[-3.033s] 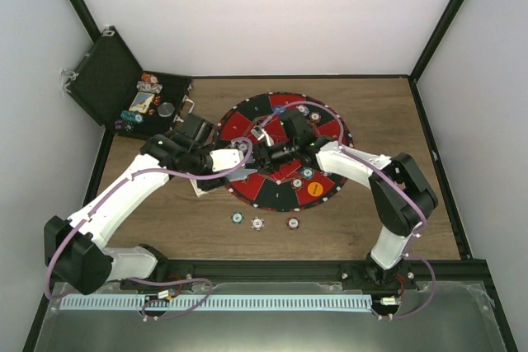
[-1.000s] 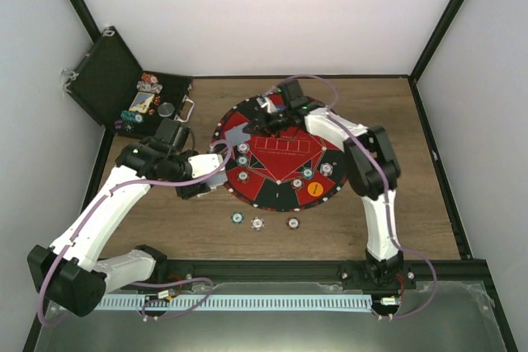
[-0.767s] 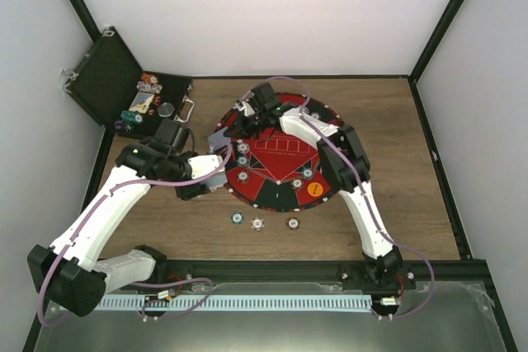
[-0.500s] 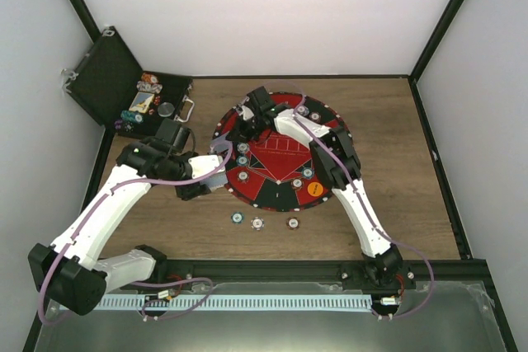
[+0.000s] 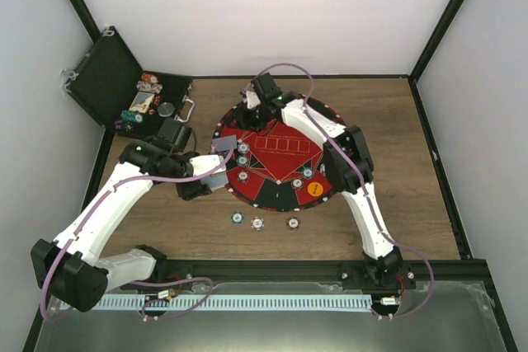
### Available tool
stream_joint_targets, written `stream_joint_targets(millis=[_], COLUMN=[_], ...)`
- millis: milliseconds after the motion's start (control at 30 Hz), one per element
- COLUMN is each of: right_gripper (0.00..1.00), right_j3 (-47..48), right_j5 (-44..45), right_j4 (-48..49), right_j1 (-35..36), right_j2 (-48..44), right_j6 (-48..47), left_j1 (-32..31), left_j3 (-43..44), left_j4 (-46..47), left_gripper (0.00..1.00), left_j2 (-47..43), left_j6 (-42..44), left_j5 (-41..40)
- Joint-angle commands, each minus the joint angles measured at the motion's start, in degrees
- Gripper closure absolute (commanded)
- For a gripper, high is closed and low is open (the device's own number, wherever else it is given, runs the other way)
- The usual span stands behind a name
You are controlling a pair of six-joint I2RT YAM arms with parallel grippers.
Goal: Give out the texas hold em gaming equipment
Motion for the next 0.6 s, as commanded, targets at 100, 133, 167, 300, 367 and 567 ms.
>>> stream_joint_targets(millis=[100,133,167,300,367,567], right_gripper=[0.39,0.37,0.32,0.21,0.19,0.16], right_j3=[-12.19,-15.89,-19.81,-35.33,-41.34,-53.7], right_j5=[-3.52,-4.95,-6.55,-14.18,-17.69,-24.35], right_j4=[3.88,5.44,8.16,17.5,21.52,32.37], right_j1=[0.06,0.13,0.07,0.12,0.16,0.68], right_j2=[-17.53,-20.12,-22.72,-31.71,-35.14,-42.72], right_j6=[-0.93,-0.36,0.29,4.58,6.91,12.89], left_j1=[0.17,0.17,0.19,0.04,0.02,-0.09], left_j3=[2.23,2.25,2.36,2.59,2.67,3.16], left_j4=[1.4,1.55,1.65,2.29,2.71,2.95], left_gripper=[0.96,0.96,0.96,0.96,0.96,0.96], left_j2=[0.58,0.69,0.79,1.24,1.4,2.01], left_j6=[-0.23,-0.19,-0.21,-0.19,-0.2,0.06], left_j5=[2.06,2.27,2.45,3.14,3.02,3.17])
